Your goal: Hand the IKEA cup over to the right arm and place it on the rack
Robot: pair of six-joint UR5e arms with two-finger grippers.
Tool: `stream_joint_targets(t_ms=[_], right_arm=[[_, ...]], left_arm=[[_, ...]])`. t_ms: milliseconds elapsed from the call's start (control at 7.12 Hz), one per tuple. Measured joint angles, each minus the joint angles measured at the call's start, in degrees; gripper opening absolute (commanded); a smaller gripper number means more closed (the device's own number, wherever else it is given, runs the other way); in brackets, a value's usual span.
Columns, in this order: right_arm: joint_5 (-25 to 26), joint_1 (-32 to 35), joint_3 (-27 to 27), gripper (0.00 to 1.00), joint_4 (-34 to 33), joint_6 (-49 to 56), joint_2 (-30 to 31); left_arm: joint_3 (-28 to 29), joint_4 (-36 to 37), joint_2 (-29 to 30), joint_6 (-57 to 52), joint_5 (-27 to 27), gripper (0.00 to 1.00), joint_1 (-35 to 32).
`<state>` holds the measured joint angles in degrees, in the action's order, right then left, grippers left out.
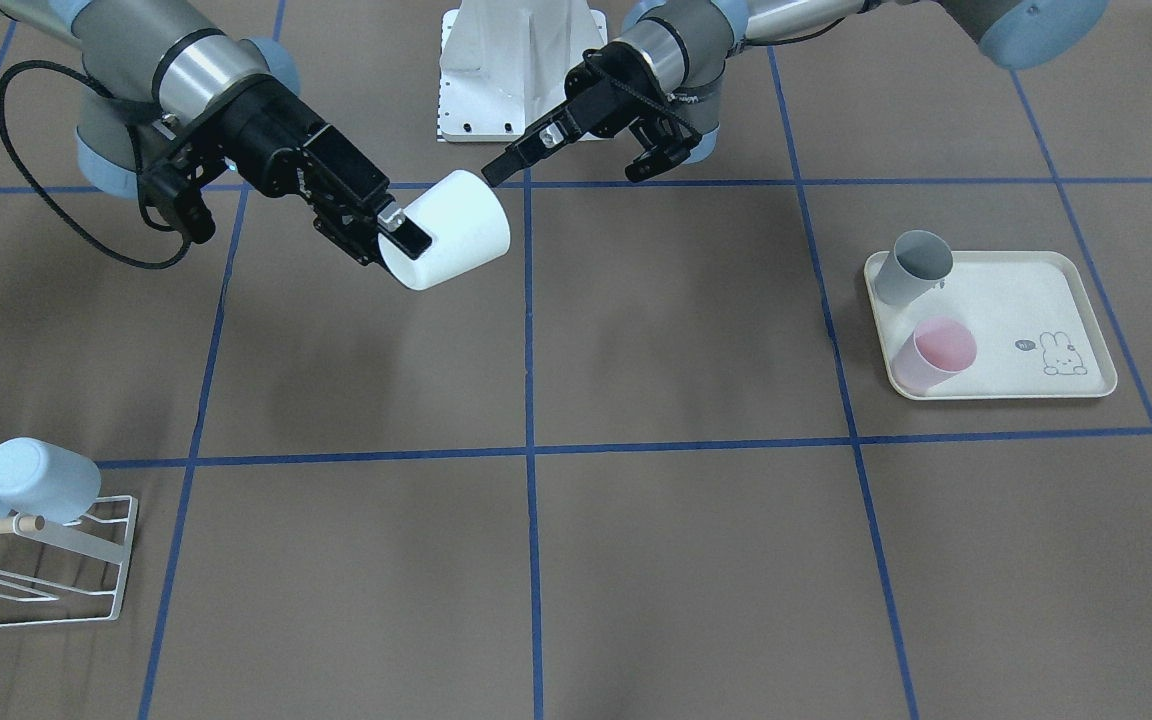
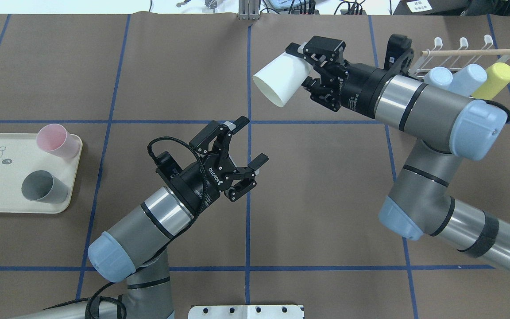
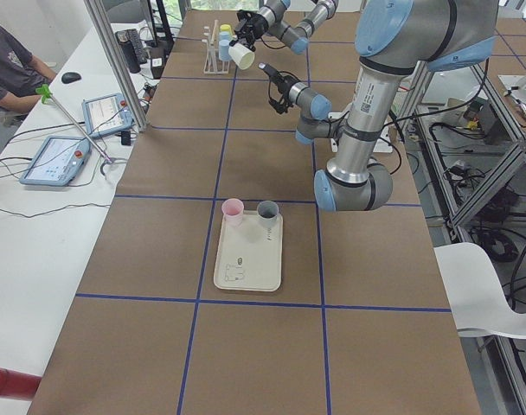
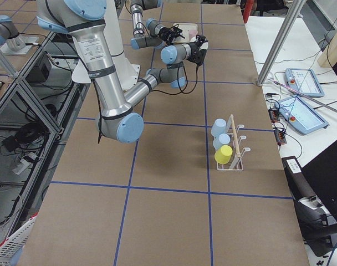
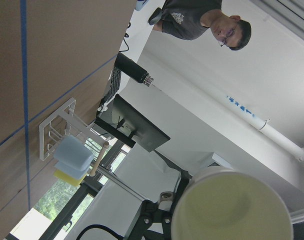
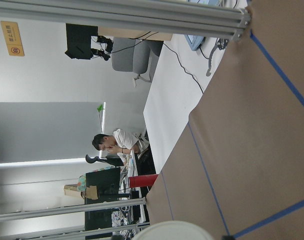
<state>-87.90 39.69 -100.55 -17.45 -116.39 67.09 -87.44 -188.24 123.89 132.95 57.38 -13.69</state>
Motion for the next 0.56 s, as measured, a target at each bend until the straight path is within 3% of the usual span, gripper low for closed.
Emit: stream_joint_targets(t_ms=[562], right_arm=[[-0.13, 8.45, -0.65, 0.0, -11.44, 14.35, 0.13]], left_arm=[[-0.74, 4.15, -3.03, -15.86, 5.28, 1.0, -3.2]])
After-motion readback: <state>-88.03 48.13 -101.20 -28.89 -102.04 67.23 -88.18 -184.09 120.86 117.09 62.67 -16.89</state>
